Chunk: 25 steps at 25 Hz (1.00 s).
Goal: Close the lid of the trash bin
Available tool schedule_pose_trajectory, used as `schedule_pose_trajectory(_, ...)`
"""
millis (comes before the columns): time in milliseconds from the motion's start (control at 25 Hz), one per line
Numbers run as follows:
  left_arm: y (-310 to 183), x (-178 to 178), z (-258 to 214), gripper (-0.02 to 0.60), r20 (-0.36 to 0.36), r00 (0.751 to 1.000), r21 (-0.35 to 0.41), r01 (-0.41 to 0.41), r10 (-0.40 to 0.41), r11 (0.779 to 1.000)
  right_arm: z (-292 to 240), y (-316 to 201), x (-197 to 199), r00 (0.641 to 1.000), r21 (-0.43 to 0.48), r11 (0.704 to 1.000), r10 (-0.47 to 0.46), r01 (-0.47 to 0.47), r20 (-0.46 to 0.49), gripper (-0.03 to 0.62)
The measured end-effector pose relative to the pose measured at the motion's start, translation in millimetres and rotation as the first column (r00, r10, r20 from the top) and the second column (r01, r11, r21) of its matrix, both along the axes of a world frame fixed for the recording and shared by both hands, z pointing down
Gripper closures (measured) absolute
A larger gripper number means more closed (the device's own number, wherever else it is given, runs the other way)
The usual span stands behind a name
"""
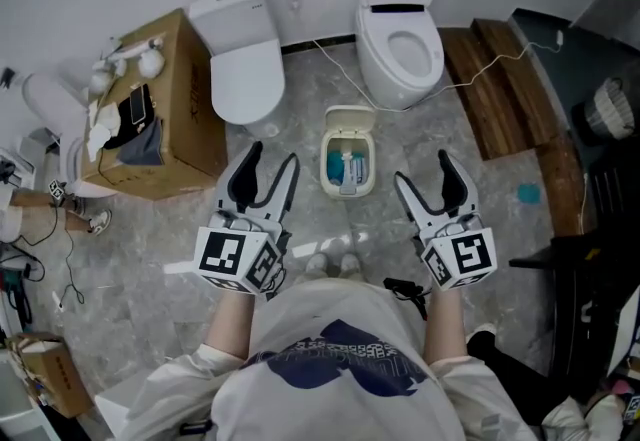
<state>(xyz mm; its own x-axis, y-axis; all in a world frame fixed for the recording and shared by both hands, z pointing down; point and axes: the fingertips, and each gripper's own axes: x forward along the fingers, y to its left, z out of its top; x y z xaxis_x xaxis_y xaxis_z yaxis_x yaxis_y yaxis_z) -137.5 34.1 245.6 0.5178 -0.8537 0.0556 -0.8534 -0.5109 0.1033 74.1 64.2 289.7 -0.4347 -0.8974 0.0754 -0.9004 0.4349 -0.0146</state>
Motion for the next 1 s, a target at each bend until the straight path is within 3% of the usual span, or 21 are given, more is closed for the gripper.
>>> schedule_pose_trajectory(80, -1, -7, -2, 0.277, -0.010, 1.000, 0.015, 0.022, -0.022, 1.000, 0, 0, 11, 0.999, 0.006, 0.999, 0.047, -0.047, 0.008, 0.194)
schedule_pose_trajectory(200, -5, -17, -5, 0.221, -0.016, 0.998, 0.021, 0.057, -0.057, 0.998, 1, 1, 28, 0.995, 0.006, 0.995, 0.101, -0.101, 0.012, 0.118)
schedule_pose_trajectory(400, -10, -20, -3, 0.219, -0.017, 0.997, 0.005, 0.078, -0.078, 0.997, 5, 6, 52, 0.991, -0.015, 0.992, 0.129, -0.129, 0.020, 0.118)
schedule_pose_trajectory(760, -29, 12, 11, 0.219, 0.003, 0.994, -0.035, 0.108, -0.108, 0.993, 20, -2, 113, 0.990, -0.063, 0.988, 0.139, -0.139, 0.002, 0.120)
schedule_pose_trajectory(1000, -49, 8, 15, 0.219, 0.034, 0.991, -0.039, 0.134, -0.133, 0.990, 29, -38, 115, 0.996, -0.067, 0.994, 0.089, -0.090, -0.020, 0.120)
